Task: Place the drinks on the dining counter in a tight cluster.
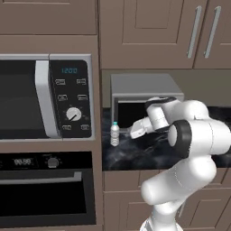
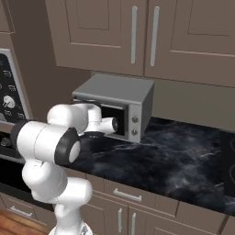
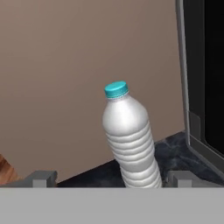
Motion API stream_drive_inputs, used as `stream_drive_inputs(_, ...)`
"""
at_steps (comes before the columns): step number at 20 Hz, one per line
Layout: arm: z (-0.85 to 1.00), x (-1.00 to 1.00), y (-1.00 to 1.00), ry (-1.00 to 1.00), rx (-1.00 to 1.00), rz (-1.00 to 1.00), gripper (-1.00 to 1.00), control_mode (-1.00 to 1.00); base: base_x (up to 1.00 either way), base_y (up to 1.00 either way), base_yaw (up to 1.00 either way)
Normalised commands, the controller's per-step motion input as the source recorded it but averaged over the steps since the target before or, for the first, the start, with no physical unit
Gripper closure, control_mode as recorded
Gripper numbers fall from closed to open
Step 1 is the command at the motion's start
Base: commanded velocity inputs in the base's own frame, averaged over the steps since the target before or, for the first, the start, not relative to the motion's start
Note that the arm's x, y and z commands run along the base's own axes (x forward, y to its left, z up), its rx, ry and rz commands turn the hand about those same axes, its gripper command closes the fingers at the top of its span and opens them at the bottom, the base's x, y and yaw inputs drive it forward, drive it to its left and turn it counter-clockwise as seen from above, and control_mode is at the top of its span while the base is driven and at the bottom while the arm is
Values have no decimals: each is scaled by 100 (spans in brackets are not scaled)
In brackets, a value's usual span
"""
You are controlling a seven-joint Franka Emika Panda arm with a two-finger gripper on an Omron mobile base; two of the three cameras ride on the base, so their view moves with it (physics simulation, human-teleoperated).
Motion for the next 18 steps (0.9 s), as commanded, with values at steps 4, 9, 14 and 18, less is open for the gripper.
stream_drive_inputs(4,-29,22,0,-3,1,0,-100,-100,0,0,0)
stream_drive_inputs(9,-28,25,0,0,1,0,-100,-100,0,0,0)
stream_drive_inputs(14,-1,10,0,0,9,3,-100,-100,0,0,0)
stream_drive_inputs(18,0,0,9,0,2,9,-100,-100,0,0,0)
